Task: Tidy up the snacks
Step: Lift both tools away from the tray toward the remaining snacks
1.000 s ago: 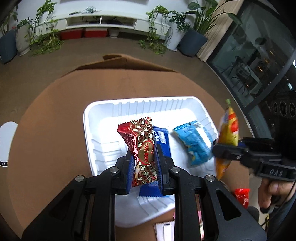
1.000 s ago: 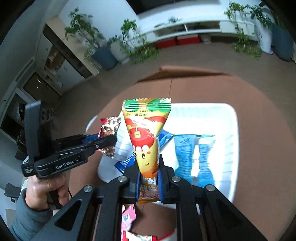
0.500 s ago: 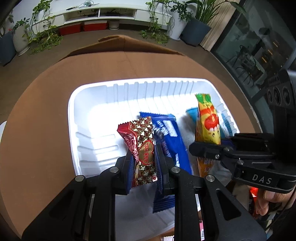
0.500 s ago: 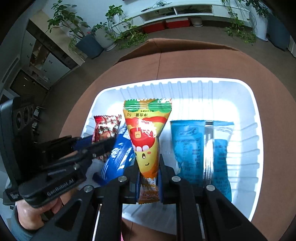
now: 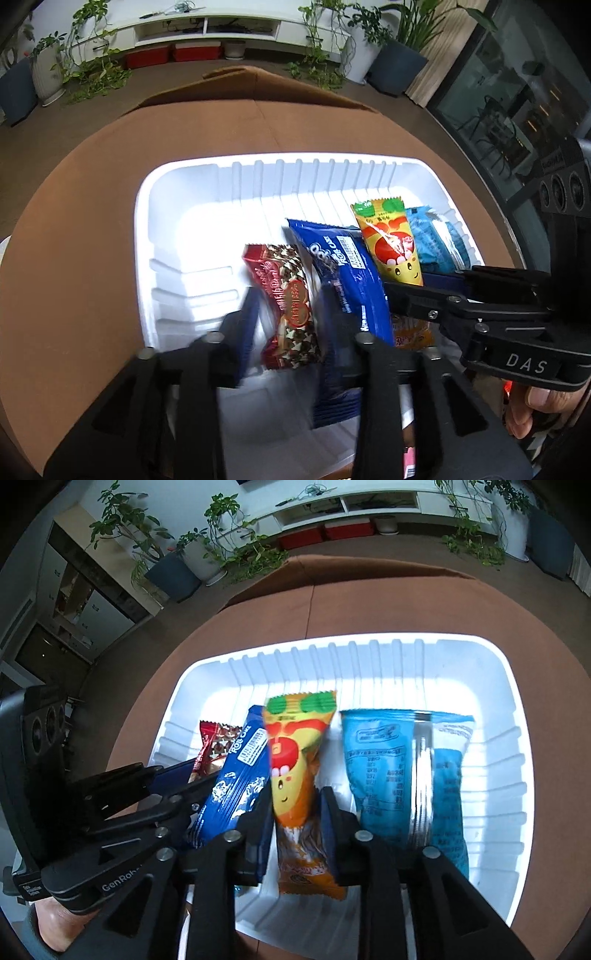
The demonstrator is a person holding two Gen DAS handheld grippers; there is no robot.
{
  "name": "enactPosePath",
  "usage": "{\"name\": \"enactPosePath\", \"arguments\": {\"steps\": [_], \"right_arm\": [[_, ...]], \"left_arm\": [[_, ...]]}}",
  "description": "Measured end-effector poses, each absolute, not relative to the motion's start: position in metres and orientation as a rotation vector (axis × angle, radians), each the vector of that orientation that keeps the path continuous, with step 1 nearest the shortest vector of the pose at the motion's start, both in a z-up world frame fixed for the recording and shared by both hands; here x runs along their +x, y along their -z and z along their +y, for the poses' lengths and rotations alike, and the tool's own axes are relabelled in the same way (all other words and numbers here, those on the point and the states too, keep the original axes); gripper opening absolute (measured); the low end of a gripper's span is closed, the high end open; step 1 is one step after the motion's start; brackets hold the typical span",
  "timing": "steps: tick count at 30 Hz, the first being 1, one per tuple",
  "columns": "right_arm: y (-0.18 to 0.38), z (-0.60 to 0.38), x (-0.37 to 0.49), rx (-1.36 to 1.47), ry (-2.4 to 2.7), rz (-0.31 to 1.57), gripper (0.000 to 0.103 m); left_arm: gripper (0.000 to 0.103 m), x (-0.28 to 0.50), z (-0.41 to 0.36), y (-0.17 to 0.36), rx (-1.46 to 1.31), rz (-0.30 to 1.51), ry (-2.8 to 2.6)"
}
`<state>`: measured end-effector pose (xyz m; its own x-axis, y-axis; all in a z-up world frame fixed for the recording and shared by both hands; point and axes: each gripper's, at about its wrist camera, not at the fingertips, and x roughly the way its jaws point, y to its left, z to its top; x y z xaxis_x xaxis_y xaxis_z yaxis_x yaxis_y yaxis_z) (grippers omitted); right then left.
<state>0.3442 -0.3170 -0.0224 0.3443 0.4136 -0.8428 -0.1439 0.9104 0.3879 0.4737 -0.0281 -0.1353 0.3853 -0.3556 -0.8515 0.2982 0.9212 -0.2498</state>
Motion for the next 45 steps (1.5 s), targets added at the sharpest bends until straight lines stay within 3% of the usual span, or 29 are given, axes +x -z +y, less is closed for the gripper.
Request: {"name": "enactPosePath", "arguments": {"steps": [3, 5, 7, 10, 13, 15, 25, 38, 45], "right_arm": [[0.014, -0.321, 0.340, 0.268, -0.360, 1.142, 0.028], [0.004, -0.325, 0.335, 0.282, -0.361, 1.114, 0.035], [-0.011, -0.329, 0.330, 0.300, -0.357, 1.075, 0.057], [-0.037, -0.342, 0.314, 0.372, -0.393, 1.002, 0.075], [-0.065, -0.363, 0.285, 0.458, -0.435, 0.903, 0.094], [-0.080, -0.381, 0.256, 0.533, -0.473, 0.832, 0.100], [-0.090, -0.434, 0.106, 0.601, -0.402, 0.684, 0.103], [-0.008, -0.454, 0.018, 0.694, -0.199, 0.855, 0.102], [-0.004, -0.442, 0.016, 0.643, -0.201, 0.866, 0.080]], "left_arm": [[0.062, 0.469, -0.022, 0.127, -0.073, 1.080, 0.409], [0.069, 0.462, -0.019, 0.119, -0.079, 1.059, 0.410], [0.078, 0.453, -0.014, 0.108, -0.091, 1.029, 0.407], [0.099, 0.433, -0.007, 0.091, -0.110, 0.985, 0.402], [0.103, 0.402, 0.003, 0.069, -0.112, 0.902, 0.403], [0.103, 0.377, 0.005, 0.058, -0.083, 0.847, 0.420], [0.103, 0.258, 0.001, 0.066, -0.052, 0.821, 0.429], [0.103, 0.180, -0.024, 0.114, -0.157, 0.973, 0.478], [0.102, 0.188, -0.057, 0.106, -0.071, 0.988, 0.567]]}}
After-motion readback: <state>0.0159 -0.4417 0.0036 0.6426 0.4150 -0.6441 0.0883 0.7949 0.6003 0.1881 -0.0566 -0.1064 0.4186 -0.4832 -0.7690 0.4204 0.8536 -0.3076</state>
